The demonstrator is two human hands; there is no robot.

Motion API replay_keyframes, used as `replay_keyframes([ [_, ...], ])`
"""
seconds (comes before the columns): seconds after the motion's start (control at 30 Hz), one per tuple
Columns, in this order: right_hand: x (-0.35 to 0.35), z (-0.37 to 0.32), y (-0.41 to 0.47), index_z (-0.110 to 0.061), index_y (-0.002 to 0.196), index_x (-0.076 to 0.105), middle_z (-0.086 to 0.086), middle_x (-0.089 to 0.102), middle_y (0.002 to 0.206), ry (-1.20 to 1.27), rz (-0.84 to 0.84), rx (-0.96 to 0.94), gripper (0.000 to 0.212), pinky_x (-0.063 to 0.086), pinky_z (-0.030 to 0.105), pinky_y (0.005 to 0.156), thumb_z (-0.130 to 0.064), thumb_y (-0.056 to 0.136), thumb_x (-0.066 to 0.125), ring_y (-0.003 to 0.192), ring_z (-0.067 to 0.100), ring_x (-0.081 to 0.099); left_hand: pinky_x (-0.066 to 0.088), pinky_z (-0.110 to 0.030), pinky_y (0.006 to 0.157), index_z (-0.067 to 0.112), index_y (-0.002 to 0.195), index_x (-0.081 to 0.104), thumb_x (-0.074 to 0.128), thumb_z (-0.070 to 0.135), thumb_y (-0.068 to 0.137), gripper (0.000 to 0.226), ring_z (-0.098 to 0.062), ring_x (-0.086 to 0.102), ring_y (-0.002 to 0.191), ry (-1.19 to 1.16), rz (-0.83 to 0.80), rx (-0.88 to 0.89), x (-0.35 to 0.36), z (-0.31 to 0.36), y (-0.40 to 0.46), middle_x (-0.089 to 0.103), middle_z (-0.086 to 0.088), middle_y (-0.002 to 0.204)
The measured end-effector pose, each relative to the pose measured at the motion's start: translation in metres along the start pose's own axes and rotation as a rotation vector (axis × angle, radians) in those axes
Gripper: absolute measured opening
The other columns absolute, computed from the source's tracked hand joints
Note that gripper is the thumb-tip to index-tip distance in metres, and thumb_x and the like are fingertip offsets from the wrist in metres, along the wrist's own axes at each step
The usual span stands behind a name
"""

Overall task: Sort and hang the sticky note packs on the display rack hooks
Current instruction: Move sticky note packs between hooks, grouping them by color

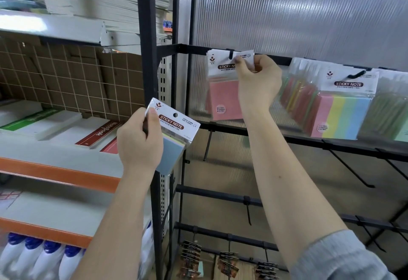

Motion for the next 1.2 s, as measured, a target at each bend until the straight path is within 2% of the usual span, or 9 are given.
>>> replay_keyframes([
  [0.1, 0.000, 0.003, 0.003, -0.002, 0.080, 0.062, -0.001, 0.055, 0.069, 0.004, 0.002, 0.008, 0.032, 0.038, 0.022, 0.058, -0.033, 0.084, 0.069, 0.062, 0.008, 0.043, 0.042, -0.001, 0.051, 0.018, 0.081, 0.052, 0.035, 0.050, 0.090, 0.037, 0.001, 0.057, 0.067, 0.008, 0.003, 0.003, -0.001, 0.000, 0.001, 0.058, 0.012, 0.087],
  [0.23, -0.008, 0.008, 0.002, -0.017, 0.094, 0.064, -0.009, 0.062, 0.085, 0.011, 0.021, 0.043, 0.021, 0.041, 0.014, 0.065, -0.033, 0.082, 0.072, 0.077, 0.004, 0.055, 0.042, -0.004, 0.051, 0.016, 0.078, 0.051, 0.035, 0.047, 0.091, 0.037, 0.001, 0.057, 0.066, 0.000, -0.003, 0.011, -0.003, 0.005, 0.001, 0.056, 0.014, 0.081],
  [0.37, -0.026, 0.013, -0.005, -0.025, 0.092, 0.058, -0.015, 0.059, 0.082, -0.013, 0.051, 0.084, 0.015, 0.042, 0.009, 0.068, -0.030, 0.084, 0.070, 0.078, 0.002, 0.058, 0.041, -0.002, 0.050, 0.016, 0.078, 0.049, 0.033, 0.048, 0.089, 0.038, -0.001, 0.056, 0.065, -0.016, -0.024, 0.011, -0.005, 0.013, -0.006, 0.058, 0.010, 0.083],
  [0.5, -0.049, 0.025, -0.024, -0.019, 0.094, 0.065, -0.015, 0.062, 0.082, -0.033, 0.070, 0.131, 0.010, 0.042, 0.005, 0.065, -0.028, 0.089, 0.065, 0.079, 0.002, 0.059, 0.039, -0.003, 0.048, 0.013, 0.075, 0.049, 0.032, 0.046, 0.090, 0.040, -0.001, 0.055, 0.062, 0.003, -0.060, -0.004, -0.007, 0.016, -0.023, 0.054, 0.016, 0.074],
  [0.63, -0.074, 0.043, -0.051, -0.011, 0.099, 0.070, -0.007, 0.067, 0.087, -0.145, 0.033, 0.132, 0.023, 0.039, 0.000, 0.061, -0.026, 0.096, 0.053, 0.080, 0.005, 0.059, 0.040, -0.005, 0.051, 0.010, 0.075, 0.051, 0.032, 0.043, 0.091, 0.041, 0.000, 0.054, 0.061, 0.006, -0.106, 0.017, -0.013, 0.020, -0.045, 0.050, 0.022, 0.069],
  [0.83, -0.127, 0.075, -0.082, -0.012, 0.103, 0.070, -0.004, 0.067, 0.092, -0.325, -0.046, 0.267, 0.032, 0.042, 0.022, 0.078, -0.026, 0.101, 0.041, 0.089, 0.012, 0.061, 0.037, -0.007, 0.049, 0.017, 0.071, 0.047, 0.032, 0.044, 0.092, 0.037, 0.002, 0.053, 0.063, -0.008, -0.175, 0.018, -0.009, 0.034, -0.068, 0.050, 0.020, 0.069],
  [0.97, -0.168, 0.085, -0.094, -0.007, 0.102, 0.068, 0.001, 0.066, 0.092, -0.389, -0.060, 0.357, 0.032, 0.044, 0.026, 0.072, -0.023, 0.102, 0.040, 0.089, 0.021, 0.060, 0.035, -0.004, 0.052, 0.029, 0.061, 0.037, 0.035, 0.035, 0.094, 0.033, 0.003, 0.049, 0.057, -0.089, -0.232, 0.077, 0.008, 0.061, -0.084, 0.046, 0.019, 0.062],
  [1.1, -0.199, 0.092, -0.099, -0.008, 0.125, 0.061, 0.006, 0.064, 0.122, -0.516, -0.158, 0.402, 0.031, 0.042, 0.025, 0.088, -0.018, 0.099, 0.047, 0.113, 0.022, 0.057, 0.036, -0.007, 0.054, 0.016, 0.065, 0.045, 0.035, 0.036, 0.094, 0.037, 0.004, 0.051, 0.060, -0.142, -0.321, 0.110, 0.035, 0.080, -0.102, 0.049, 0.017, 0.063],
  [1.2, -0.226, 0.098, -0.097, -0.011, 0.132, 0.056, 0.005, 0.060, 0.129, -0.623, -0.206, 0.435, 0.035, 0.036, 0.021, 0.085, -0.019, 0.099, 0.047, 0.116, 0.021, 0.055, 0.036, -0.009, 0.053, 0.013, 0.069, 0.049, 0.036, 0.036, 0.096, 0.038, 0.008, 0.053, 0.065, -0.173, -0.401, 0.153, 0.058, 0.095, -0.114, 0.053, 0.015, 0.065],
])
Point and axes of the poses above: each hand's wrist, its own y-axis towards the middle knuckle, its own x-axis out of the palm, z = x × y, the point moved 8 cm from there along y, towards the middle knuckle
